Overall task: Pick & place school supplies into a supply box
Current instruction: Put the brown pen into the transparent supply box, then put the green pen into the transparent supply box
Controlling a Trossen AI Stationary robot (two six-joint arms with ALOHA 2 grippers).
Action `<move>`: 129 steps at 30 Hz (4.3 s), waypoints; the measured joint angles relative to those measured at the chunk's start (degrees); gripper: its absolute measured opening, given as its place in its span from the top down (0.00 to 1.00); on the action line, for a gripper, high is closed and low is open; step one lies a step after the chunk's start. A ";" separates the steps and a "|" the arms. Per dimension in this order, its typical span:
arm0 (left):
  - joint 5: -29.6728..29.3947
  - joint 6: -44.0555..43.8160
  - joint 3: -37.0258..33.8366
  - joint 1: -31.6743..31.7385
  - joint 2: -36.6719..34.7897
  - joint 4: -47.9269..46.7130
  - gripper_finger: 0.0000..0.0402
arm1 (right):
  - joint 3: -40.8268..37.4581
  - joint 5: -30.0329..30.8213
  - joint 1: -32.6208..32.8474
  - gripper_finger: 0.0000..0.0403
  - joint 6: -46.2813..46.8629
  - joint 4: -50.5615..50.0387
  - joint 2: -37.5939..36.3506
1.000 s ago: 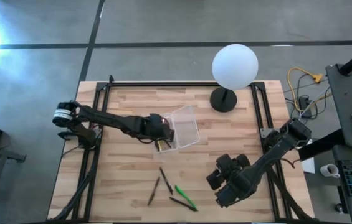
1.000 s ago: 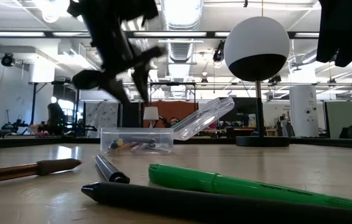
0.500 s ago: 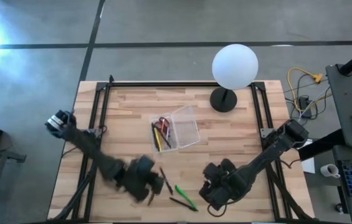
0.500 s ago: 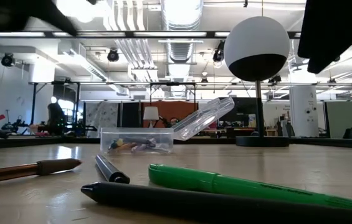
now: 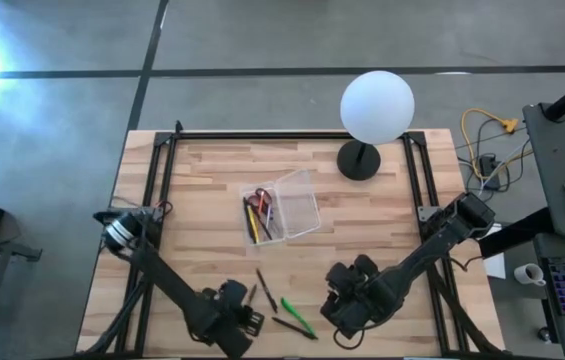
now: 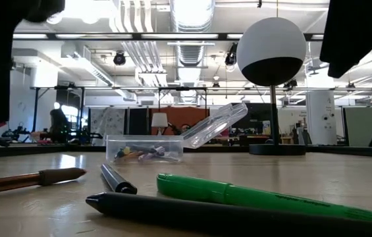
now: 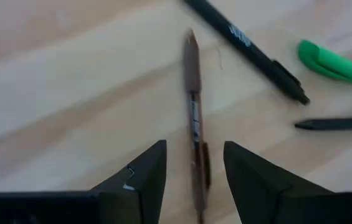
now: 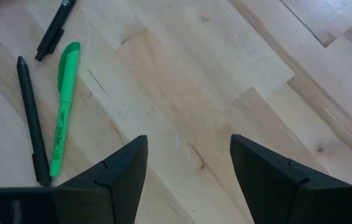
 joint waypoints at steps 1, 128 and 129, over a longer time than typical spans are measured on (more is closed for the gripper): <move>0.00 -0.13 3.27 0.21 1.64 -3.76 0.64 | 0.00 -0.04 0.13 0.45 0.30 -0.18 0.00; -9.82 28.07 -20.73 -9.55 -29.72 10.50 0.68 | 31.26 0.32 -9.48 0.94 6.14 -4.19 25.47; -9.79 27.38 -21.46 -10.17 -29.72 10.52 0.68 | 30.92 1.03 -10.61 0.94 5.44 -4.11 23.20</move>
